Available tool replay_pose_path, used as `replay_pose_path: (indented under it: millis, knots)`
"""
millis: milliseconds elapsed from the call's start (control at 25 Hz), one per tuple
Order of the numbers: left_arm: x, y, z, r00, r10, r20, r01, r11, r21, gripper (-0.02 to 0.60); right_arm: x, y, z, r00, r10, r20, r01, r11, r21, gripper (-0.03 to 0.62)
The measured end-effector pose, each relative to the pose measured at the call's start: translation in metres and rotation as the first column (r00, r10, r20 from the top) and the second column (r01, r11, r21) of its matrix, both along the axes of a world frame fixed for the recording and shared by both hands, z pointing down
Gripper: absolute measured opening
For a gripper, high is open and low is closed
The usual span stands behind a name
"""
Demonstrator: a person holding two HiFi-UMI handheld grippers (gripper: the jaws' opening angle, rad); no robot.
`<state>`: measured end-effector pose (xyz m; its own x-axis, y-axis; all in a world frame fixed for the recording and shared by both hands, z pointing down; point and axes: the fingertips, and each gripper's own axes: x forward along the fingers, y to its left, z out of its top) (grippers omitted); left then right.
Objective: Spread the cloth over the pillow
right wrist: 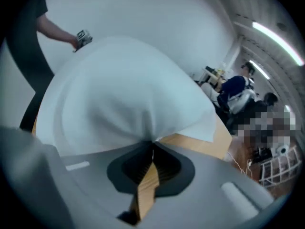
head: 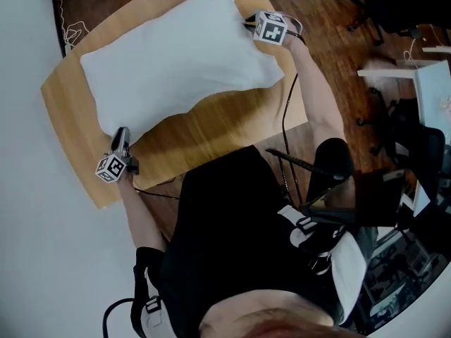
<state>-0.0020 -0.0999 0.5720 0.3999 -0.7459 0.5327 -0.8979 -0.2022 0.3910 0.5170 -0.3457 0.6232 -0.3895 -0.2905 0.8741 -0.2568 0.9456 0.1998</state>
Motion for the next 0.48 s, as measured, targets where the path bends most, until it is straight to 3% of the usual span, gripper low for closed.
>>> replay_pose_path:
  millis: [40, 160, 240, 320, 400, 480]
  knots:
    - [0.003, -0.004, 0.003, 1.000, 0.009, -0.001, -0.009, 1.000, -0.001, 0.098, 0.010, -0.003, 0.008, 0.998, -0.005, -0.064, 0.005, 1.000, -0.002, 0.005]
    - [0.004, -0.007, 0.003, 1.000, 0.010, -0.011, -0.010, 1.000, 0.004, 0.098, 0.028, -0.012, 0.019, 0.990, 0.060, -0.124, -0.056, 0.998, 0.033, 0.005]
    - [-0.009, -0.011, 0.001, 1.000, 0.003, -0.029, -0.003, 1.000, 0.006, 0.098, 0.009, -0.009, 0.026, 0.995, 0.049, -0.087, -0.049, 0.999, 0.007, 0.006]
    - [-0.038, -0.012, 0.004, 0.999, -0.015, -0.051, 0.015, 1.000, -0.004, 0.098, -0.023, -0.018, 0.016, 0.996, 0.091, -0.012, -0.090, 0.995, 0.036, 0.012]
    - [-0.069, -0.017, 0.002, 0.999, -0.032, -0.039, 0.033, 0.999, 0.004, 0.098, -0.039, -0.039, -0.002, 0.978, 0.190, 0.084, -0.198, 0.976, 0.088, 0.069]
    - [-0.068, -0.018, -0.009, 0.999, -0.029, -0.031, 0.030, 0.998, 0.053, 0.098, -0.015, -0.043, -0.018, 0.932, 0.335, 0.136, -0.346, 0.936, 0.063, 0.092]
